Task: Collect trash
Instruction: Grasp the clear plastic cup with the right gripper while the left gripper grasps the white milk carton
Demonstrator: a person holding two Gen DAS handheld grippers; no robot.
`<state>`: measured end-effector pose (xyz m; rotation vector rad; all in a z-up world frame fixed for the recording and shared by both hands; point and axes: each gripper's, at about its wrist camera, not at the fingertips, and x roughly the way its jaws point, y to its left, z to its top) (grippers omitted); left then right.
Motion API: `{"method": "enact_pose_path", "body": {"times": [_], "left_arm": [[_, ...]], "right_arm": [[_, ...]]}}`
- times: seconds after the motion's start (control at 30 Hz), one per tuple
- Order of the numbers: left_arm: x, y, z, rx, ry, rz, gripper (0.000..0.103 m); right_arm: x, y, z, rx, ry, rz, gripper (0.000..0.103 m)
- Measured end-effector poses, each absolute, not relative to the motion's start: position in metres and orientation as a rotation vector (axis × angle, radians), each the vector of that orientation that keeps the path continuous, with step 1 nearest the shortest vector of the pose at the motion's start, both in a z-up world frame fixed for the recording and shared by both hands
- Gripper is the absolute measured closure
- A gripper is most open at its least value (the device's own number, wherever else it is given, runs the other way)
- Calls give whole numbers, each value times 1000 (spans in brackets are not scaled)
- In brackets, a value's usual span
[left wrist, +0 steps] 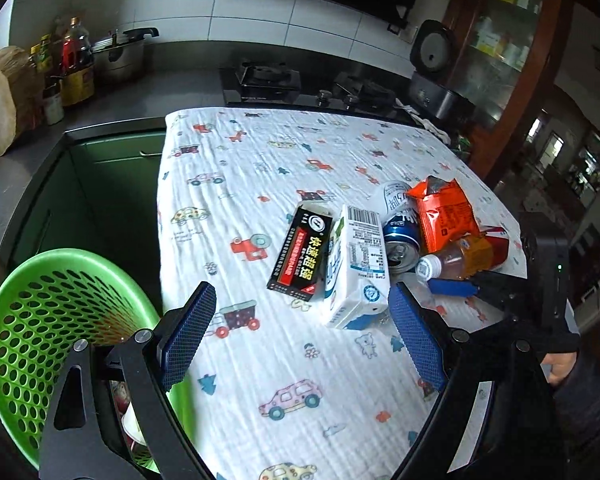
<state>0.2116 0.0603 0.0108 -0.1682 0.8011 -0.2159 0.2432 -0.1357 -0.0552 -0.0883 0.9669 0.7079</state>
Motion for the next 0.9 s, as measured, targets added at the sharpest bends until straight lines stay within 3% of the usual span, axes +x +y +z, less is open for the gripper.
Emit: {"method": "enact_pose_path", "body": {"times": [0.17, 0.4, 0.63, 0.9], "left_arm": [[239, 35, 4, -164, 835, -277, 16], [271, 10, -14, -140, 897, -302, 16], [289, -8, -30, -96, 938, -320, 18], [300, -23, -41, -54, 976, -320, 52]], "right_arm": [[249, -133, -58, -87, 973, 730, 33], [249, -134, -58, -70, 977, 754, 54], [234, -150, -55, -30, 983, 761, 57], [214, -163, -51, -28, 987, 756, 58]]}}
